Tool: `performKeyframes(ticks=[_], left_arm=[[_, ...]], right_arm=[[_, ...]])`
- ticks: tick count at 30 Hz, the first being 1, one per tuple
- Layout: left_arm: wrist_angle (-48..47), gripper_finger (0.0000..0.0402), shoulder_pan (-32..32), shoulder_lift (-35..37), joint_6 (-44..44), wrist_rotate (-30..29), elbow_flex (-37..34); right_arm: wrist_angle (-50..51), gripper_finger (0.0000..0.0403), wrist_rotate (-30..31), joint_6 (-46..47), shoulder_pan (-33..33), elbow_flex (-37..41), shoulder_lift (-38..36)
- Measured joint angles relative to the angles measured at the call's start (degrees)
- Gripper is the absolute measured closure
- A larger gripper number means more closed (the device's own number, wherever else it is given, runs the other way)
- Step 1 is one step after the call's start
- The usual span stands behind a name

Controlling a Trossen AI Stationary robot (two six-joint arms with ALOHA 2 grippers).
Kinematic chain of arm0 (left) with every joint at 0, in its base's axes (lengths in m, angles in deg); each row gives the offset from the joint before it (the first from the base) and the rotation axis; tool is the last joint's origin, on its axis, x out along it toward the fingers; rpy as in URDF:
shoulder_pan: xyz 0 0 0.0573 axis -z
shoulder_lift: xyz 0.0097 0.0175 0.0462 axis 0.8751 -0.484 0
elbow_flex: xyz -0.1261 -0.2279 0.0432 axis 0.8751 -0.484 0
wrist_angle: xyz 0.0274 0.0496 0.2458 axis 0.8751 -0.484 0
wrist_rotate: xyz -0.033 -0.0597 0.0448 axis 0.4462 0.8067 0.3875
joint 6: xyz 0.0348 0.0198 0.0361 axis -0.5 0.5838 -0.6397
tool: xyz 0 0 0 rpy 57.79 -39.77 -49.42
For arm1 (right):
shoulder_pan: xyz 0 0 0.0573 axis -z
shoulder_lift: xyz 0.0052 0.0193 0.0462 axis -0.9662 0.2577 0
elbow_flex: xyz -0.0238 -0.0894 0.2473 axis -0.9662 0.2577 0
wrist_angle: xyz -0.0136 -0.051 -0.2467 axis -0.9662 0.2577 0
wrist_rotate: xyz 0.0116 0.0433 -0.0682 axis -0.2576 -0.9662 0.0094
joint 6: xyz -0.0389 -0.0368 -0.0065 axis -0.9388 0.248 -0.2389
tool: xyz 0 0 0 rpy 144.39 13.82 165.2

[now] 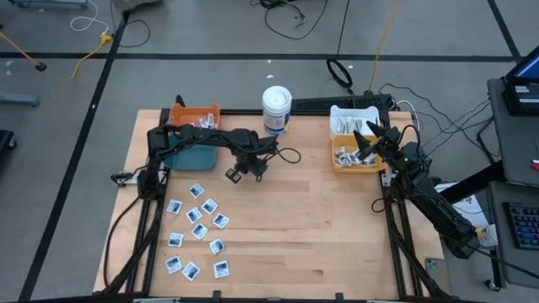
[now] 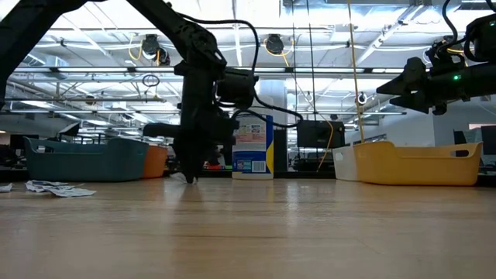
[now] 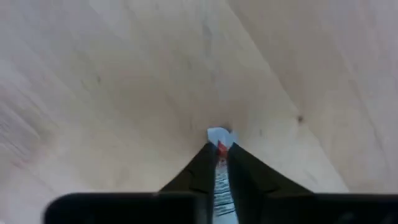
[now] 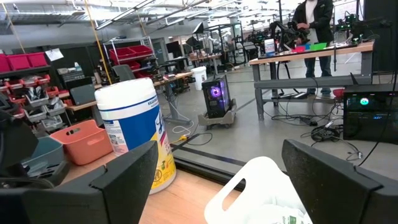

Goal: Pick & Place First Aid Supplies
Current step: Put the orange pad into the orange bin

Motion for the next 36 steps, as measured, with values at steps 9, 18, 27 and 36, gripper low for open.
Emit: performKeyframes(ticks=[9,18,27,36], left_arm=[[-1.69,0.0396,0.19,2.92,5.11,1.00,-0.03],[-5.16,0.0398,-2.38,10.62,21.19,0.31,1.25],[-12.75,0.0400,-7.11,15.30,38.65,0.57,1.29],[-15.91,0.0400,-16.80,17.24,53.63,3.76,1.30]], right_arm=[[0.00,0.0066,-0.01,0.00,0.01,-0.01,0.01],[0.02,0.0066,-0.01,0.02,0.01,-0.01,0.01],[0.00,0.0066,-0.01,0.02,0.01,-0.01,-0.01],[0.00,0.0066,-0.01,0.01,0.00,0.00,0.00]])
